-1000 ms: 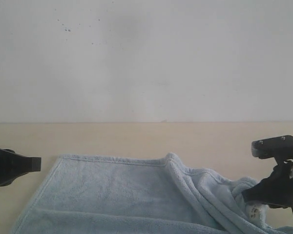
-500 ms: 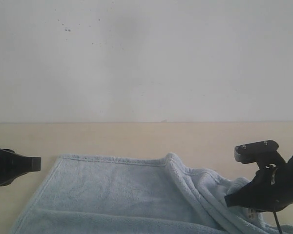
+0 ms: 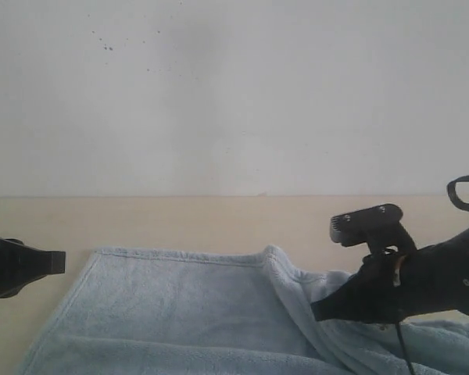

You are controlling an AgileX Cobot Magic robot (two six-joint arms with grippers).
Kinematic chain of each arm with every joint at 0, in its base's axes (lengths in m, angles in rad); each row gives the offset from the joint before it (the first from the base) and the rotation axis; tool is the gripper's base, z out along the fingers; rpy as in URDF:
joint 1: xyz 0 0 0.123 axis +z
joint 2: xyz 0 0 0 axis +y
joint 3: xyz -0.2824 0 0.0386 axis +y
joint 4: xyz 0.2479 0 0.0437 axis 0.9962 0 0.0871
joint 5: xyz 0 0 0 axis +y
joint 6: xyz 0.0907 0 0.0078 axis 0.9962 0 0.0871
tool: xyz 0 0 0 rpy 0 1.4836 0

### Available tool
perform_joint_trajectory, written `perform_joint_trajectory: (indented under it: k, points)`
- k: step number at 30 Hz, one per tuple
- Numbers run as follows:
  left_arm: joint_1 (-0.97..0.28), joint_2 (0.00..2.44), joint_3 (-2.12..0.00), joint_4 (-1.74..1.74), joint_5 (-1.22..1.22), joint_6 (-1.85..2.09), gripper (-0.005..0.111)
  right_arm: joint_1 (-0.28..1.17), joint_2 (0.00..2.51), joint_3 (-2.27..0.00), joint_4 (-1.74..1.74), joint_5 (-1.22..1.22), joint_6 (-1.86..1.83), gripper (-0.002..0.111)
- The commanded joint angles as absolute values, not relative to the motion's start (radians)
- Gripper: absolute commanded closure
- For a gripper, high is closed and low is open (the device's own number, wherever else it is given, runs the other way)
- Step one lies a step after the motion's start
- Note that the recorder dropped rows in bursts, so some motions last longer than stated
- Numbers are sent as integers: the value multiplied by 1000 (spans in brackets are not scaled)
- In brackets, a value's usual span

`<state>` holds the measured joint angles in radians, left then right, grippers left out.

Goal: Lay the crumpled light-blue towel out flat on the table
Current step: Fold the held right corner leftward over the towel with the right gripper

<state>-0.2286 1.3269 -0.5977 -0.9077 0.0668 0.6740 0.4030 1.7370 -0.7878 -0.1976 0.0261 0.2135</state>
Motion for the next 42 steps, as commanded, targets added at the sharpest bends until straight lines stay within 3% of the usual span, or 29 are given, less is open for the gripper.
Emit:
perform_joint_trajectory:
  k: [1, 14, 19, 21, 22, 24, 25, 31, 35, 42]
  points:
    - [-234, 1320, -595, -923, 53, 670, 103, 493, 1717, -793, -194, 65, 208, 108]
    - [-234, 1320, -595, -923, 51, 670, 103, 708, 1665, -758, -194, 229, 218, 108]
    - [-234, 1320, -595, -923, 51, 670, 103, 719, 1565, -661, -194, 206, 223, 107]
    - [-234, 1320, -595, -923, 51, 670, 103, 719, 1526, -638, -194, 207, 195, 96]
    - [-234, 1320, -595, -923, 51, 670, 103, 719, 1493, -634, -194, 215, 160, 80]
    - [-234, 1320, -595, -923, 51, 670, 103, 719, 1447, -630, -192, 231, 113, 61]
    - [-234, 1320, -595, -923, 51, 670, 103, 719, 1437, -630, -192, 234, 113, 59]
    - [-234, 1320, -595, -923, 60, 674, 103, 719, 1342, -630, -192, 245, 65, 60]
    - [-234, 1320, -595, -923, 60, 674, 103, 717, 1399, -631, -215, 213, -62, 80]
    - [-234, 1320, -595, -923, 63, 674, 103, 625, 1553, -752, -276, 260, -62, 80]
